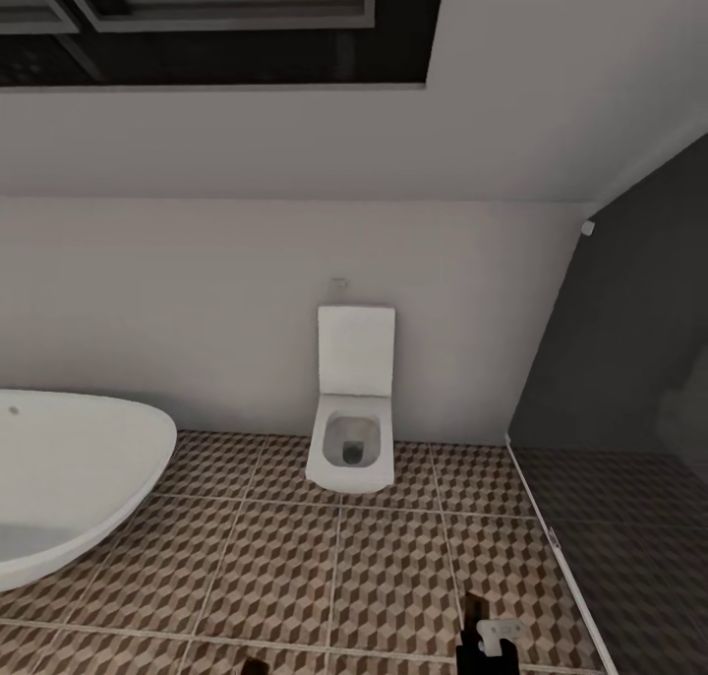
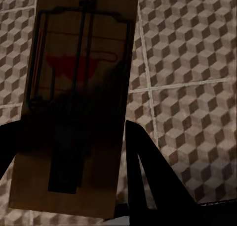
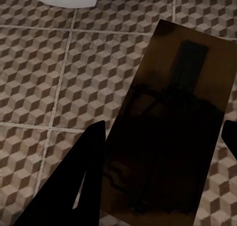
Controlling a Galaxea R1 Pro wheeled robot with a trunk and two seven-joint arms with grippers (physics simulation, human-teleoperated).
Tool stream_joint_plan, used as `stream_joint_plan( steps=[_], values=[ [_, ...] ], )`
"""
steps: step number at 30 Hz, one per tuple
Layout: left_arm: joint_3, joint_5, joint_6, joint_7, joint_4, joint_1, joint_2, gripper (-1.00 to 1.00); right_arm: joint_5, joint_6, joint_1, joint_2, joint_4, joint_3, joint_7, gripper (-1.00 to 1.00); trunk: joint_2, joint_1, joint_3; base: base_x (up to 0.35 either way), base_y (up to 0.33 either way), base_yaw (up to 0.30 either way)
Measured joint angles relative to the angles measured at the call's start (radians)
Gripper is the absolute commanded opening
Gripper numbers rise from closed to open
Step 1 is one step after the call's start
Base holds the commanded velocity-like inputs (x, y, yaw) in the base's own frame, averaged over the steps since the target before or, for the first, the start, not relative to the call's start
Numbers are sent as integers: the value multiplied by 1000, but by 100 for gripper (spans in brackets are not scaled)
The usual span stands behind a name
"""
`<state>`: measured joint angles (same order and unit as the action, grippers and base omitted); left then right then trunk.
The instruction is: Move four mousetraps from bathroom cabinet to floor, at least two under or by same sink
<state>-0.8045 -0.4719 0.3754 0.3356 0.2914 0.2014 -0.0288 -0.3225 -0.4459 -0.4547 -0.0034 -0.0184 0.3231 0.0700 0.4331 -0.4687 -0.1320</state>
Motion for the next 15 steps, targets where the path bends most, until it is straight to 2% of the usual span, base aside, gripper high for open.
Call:
stream_joint_plan(
  steps=[1,3,5,6,7,8,10,11,12,13,15],
  values=[
    [1,0,-21,0,30,0,0,-100,0,1,0,2,0,0,-1,-100,0,0,0,0,0,0],
    [4,1,-103,1,83,0,3,-100,0,3,0,4,-1,1,-4,-100,0,0,0,0,0,0],
    [37,6,-275,1,205,0,26,-100,0,14,0,5,-3,-2,-20,-100,0,0,0,0,0,0],
    [56,5,-322,0,247,0,34,-100,0,20,0,5,-3,-3,-27,-100,0,0,0,0,0,0],
    [107,3,-400,-4,321,0,43,-100,0,35,0,6,-5,-4,-41,-100,0,0,0,0,0,0],
    [140,2,-443,-5,357,0,46,-100,0,46,0,6,-8,-5,-48,-100,0,0,0,0,0,0],
    [265,9,-605,-8,471,6,50,-100,-1,94,0,6,-38,-6,-71,-100,0,0,0,0,0,0],
    [292,9,-645,-8,495,13,50,-100,-1,108,0,6,-53,-6,-75,-100,0,0,0,0,0,0],
    [329,13,-714,-9,530,34,50,-100,-1,137,0,6,-88,-5,-80,-100,0,0,0,0,0,0],
    [344,12,-748,-9,543,51,50,-100,-1,154,0,6,-110,-6,-83,-100,0,0,0,0,0,0],
    [377,15,-852,-9,565,119,50,-100,0,227,0,6,-197,-5,-92,-100,0,0,0,0,0,0]
  ],
)
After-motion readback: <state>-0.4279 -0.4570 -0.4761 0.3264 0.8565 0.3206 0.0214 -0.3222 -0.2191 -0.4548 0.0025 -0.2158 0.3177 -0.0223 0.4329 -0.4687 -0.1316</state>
